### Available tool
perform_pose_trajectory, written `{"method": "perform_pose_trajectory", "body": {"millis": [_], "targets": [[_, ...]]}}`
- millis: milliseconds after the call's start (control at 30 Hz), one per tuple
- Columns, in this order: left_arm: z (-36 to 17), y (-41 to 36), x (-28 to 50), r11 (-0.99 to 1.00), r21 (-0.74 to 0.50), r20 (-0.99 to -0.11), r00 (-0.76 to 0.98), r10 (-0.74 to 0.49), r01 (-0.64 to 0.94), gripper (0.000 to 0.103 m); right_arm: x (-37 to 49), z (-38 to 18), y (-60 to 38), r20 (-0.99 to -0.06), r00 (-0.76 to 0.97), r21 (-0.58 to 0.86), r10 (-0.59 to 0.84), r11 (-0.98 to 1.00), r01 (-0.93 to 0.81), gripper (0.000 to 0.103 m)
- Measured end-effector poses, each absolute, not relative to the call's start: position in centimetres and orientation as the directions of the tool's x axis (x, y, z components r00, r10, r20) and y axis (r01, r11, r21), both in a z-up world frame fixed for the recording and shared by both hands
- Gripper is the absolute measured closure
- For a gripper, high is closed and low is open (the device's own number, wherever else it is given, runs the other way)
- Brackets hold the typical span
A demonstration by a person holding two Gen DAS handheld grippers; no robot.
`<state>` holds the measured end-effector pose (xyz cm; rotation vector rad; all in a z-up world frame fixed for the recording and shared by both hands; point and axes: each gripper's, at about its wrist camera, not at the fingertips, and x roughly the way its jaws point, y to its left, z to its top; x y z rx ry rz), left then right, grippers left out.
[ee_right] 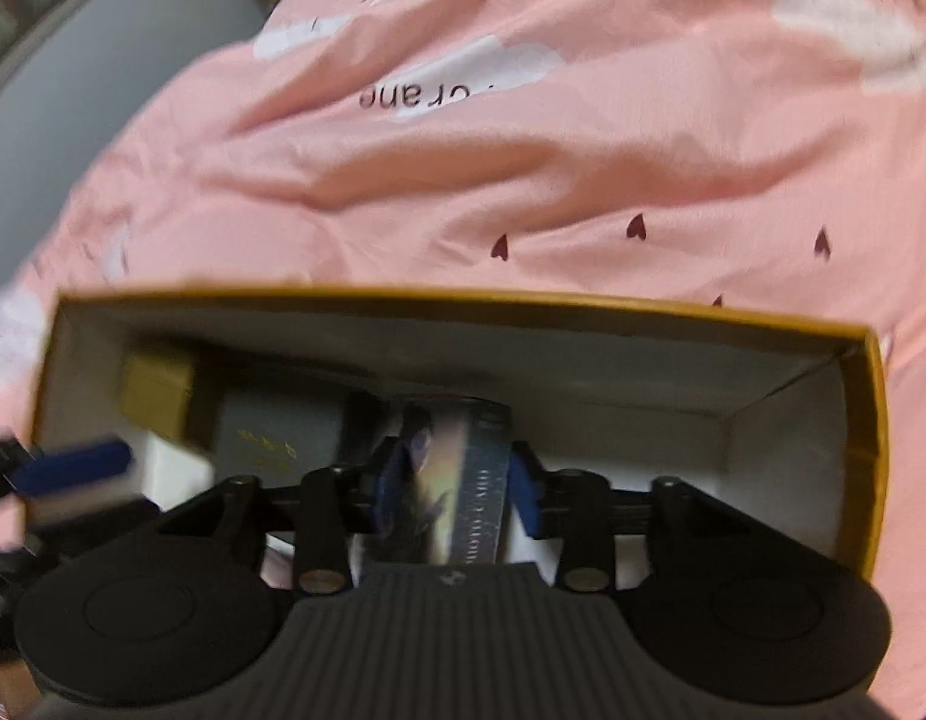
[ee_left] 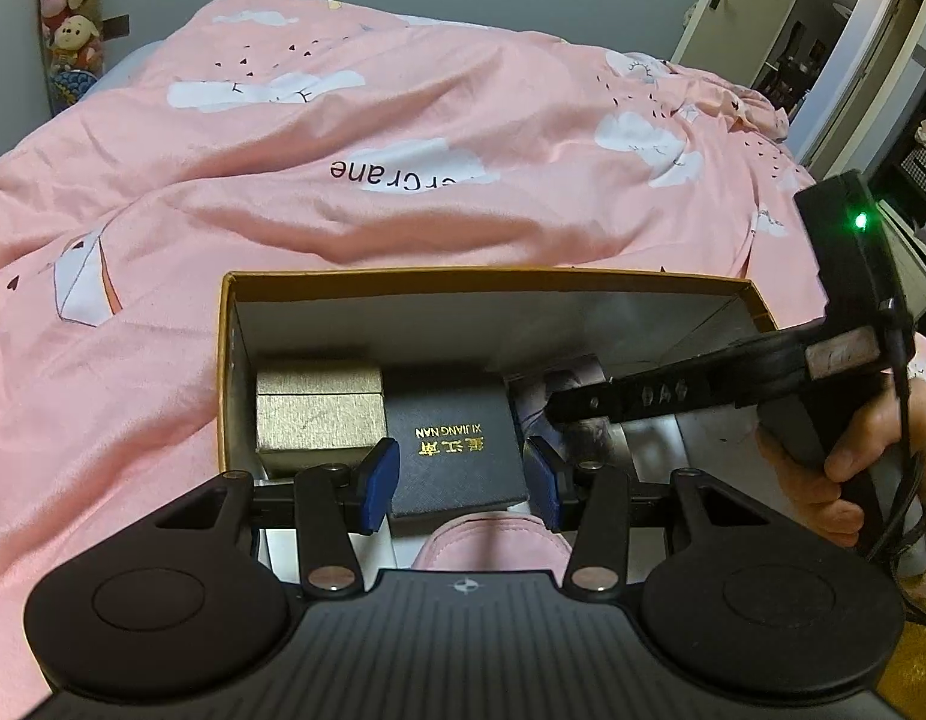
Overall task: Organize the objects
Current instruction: 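Lower both into the box, open left gripper while right gripper releases card, then move both grippers back toward the plush toys beside the box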
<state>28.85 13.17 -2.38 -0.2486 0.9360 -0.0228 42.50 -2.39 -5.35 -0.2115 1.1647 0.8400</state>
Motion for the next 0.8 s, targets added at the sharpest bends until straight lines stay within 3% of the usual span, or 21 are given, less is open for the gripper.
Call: {"method": "perform_pose_trajectory", "body": {"millis": [100, 167, 267, 433, 533, 667, 800], "targets": [[-2.4, 13.2, 28.7, 0.971, -0.219, -0.795, 0.594, -0.123, -0.091, 0.050, 41.7, -5.5, -2.2, -0.882, 0.150, 0.193, 0.447, 0.632, -0.751, 0.053], [-2.4, 13.1, 28.5, 0.972, -0.216, -0.795, 0.595, -0.119, -0.094, 0.050, 41.2, -5.4, -2.2, -0.889, 0.146, 0.159, 0.433, 0.592, -0.790, 0.043], [-2.4, 13.0, 28.2, 0.975, -0.199, -0.798, 0.593, -0.104, -0.096, 0.050, 40.2, -5.0, -2.5, -0.894, 0.134, 0.120, 0.427, 0.516, -0.848, 0.038], [-2.6, 12.5, 27.9, 0.977, -0.198, -0.798, 0.592, -0.110, -0.085, 0.050, 38.1, -5.2, -2.8, -0.917, 0.147, 0.007, 0.370, 0.385, -0.923, 0.037], [-2.7, 12.4, 27.8, 0.975, -0.203, -0.801, 0.587, -0.113, -0.089, 0.050, 37.1, -5.9, -2.8, -0.915, 0.193, -0.076, 0.355, 0.320, -0.944, 0.042], [-2.9, 12.6, 27.7, 0.967, -0.234, -0.807, 0.575, -0.135, -0.101, 0.050, 36.8, -6.5, -2.8, -0.916, 0.187, -0.090, 0.355, 0.273, -0.958, 0.048], [-3.0, 12.5, 27.7, 0.970, -0.216, -0.811, 0.573, -0.116, -0.109, 0.050, 36.5, -6.7, -2.7, -0.907, 0.198, -0.120, 0.372, 0.222, -0.968, 0.049]]}}
